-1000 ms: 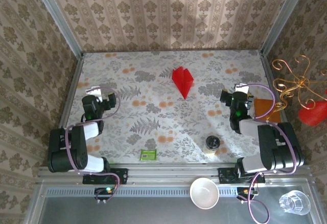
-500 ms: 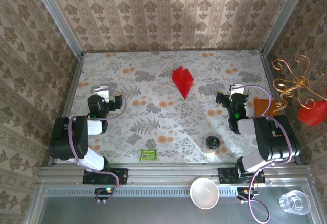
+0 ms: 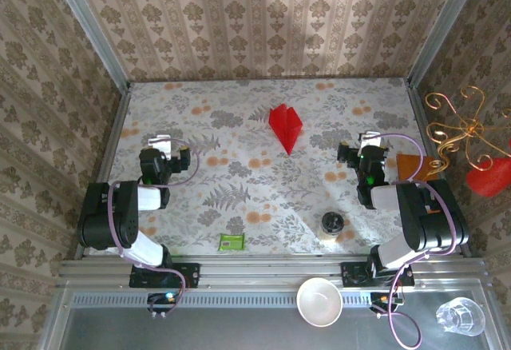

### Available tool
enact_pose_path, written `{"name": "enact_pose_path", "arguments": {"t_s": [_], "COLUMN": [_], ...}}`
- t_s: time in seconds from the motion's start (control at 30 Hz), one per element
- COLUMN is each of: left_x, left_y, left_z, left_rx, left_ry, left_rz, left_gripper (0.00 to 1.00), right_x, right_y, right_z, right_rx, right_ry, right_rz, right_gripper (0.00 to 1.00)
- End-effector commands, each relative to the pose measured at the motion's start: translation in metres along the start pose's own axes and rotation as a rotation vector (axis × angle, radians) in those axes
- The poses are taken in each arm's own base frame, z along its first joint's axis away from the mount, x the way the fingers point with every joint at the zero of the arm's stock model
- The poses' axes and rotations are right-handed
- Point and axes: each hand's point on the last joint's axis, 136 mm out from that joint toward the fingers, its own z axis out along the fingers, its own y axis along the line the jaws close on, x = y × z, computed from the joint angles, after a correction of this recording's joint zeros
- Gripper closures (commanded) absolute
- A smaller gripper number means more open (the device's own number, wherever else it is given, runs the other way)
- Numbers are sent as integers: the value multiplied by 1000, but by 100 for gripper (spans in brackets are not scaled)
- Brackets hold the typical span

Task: Fold a paper plane with a square sheet of paper (pick it up from the middle)
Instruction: Reset both arms

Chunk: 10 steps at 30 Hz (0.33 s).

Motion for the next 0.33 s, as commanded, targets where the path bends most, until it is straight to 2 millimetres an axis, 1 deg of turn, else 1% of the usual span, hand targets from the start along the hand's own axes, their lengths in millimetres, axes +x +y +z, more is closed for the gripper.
{"name": "enact_pose_path", "arguments": {"t_s": [0.0, 0.3], "left_x": [-10, -9], "left_y": [1, 1], "left_z": [3, 3], "left_rx": [-6, -4], "left_ry": [-24, -19], "left_rz": [19, 17], "left_gripper": [0, 0], "right_x": [-11, -10], "right_y": [2, 2], "right_z": [2, 1], "right_rx": [-14, -17], "right_ry": [-37, -42], "right_rz": [2, 2], "right_gripper": [0, 0]}}
